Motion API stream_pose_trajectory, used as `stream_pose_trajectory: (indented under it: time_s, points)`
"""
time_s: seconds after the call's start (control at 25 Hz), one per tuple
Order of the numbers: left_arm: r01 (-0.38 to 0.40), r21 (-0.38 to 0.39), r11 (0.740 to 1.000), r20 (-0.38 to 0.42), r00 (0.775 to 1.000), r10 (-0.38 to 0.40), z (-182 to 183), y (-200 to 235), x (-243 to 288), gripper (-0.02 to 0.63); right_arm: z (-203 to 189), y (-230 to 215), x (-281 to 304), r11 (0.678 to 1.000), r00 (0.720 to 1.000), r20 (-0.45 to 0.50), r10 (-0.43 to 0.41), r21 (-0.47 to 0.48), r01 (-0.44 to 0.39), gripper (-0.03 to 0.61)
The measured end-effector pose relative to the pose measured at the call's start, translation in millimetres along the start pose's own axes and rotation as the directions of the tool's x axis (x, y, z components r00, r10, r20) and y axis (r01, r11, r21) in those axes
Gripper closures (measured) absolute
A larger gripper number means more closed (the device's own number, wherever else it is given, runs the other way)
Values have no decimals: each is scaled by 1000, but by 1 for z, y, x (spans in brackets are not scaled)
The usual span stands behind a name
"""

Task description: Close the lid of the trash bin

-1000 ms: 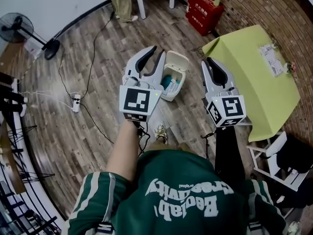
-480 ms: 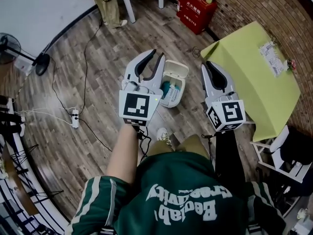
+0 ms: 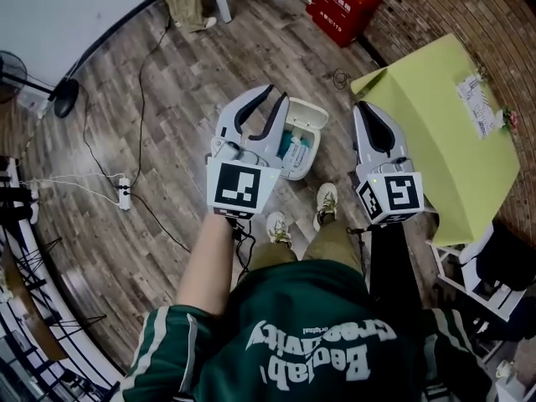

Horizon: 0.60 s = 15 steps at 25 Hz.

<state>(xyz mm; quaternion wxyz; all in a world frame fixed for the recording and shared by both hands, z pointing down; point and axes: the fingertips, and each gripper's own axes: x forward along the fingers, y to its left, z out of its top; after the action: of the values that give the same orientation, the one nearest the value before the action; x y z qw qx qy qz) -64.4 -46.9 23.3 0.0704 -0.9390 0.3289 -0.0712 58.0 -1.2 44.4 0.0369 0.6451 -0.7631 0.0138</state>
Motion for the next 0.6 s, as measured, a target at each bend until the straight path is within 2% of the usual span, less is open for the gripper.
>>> stream_pose_trajectory:
  time_s: [0.32,0.6]
  points:
    - [-66,-27,997,-57,996,64,-28,20,52,533,-18,-36,53,997,997,14,74,20,-74,548]
    - [-98,-32,995,-115,989,93,-55,14,119,532,-47,-94,100,990,991,-1,132,48,-131,549]
